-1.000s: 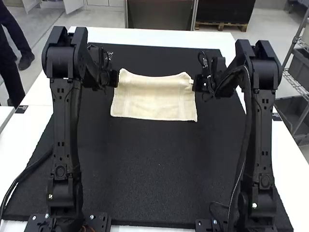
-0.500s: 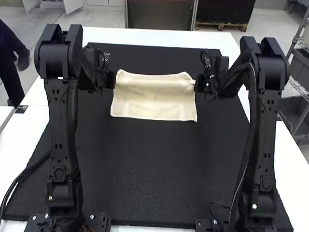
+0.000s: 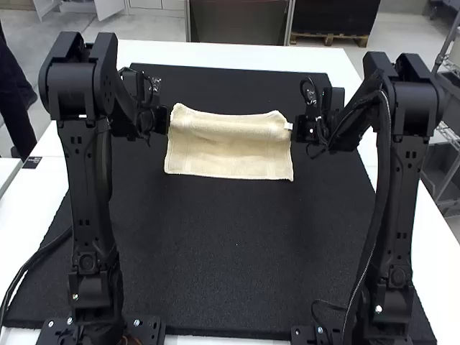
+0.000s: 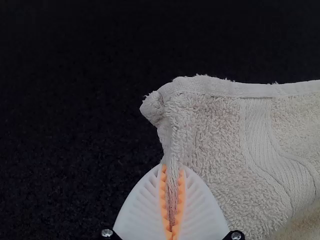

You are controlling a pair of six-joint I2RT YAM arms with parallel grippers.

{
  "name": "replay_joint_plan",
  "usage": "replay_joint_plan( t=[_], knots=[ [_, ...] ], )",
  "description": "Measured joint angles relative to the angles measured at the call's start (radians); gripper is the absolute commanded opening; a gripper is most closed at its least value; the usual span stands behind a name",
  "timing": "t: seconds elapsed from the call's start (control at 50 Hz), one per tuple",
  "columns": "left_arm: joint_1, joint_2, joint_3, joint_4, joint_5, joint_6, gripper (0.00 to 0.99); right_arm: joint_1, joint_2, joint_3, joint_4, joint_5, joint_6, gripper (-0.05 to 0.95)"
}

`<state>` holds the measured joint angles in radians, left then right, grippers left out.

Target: Fold the towel.

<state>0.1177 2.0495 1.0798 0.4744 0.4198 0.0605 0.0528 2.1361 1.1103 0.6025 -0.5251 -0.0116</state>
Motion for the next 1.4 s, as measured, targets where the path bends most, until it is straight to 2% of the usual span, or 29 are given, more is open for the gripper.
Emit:
replay_joint_plan(
  t=[0.5,1.02,1.4],
  knots=[
    [0.000,-0.042,-0.113,0.046,0.000,0.019,0.026,-0.003,-0.060,-0.106,0.018,-0.010,0.000,-0.02],
    [0.006,-0.118,-0.203,0.059,0.000,0.029,0.026,-0.005,-0.136,-0.203,0.030,-0.021,0.000,-0.02],
    [0.006,-0.159,-0.259,0.093,0.000,0.030,0.026,-0.010,-0.162,-0.260,0.067,-0.032,-0.004,-0.02]
  ],
)
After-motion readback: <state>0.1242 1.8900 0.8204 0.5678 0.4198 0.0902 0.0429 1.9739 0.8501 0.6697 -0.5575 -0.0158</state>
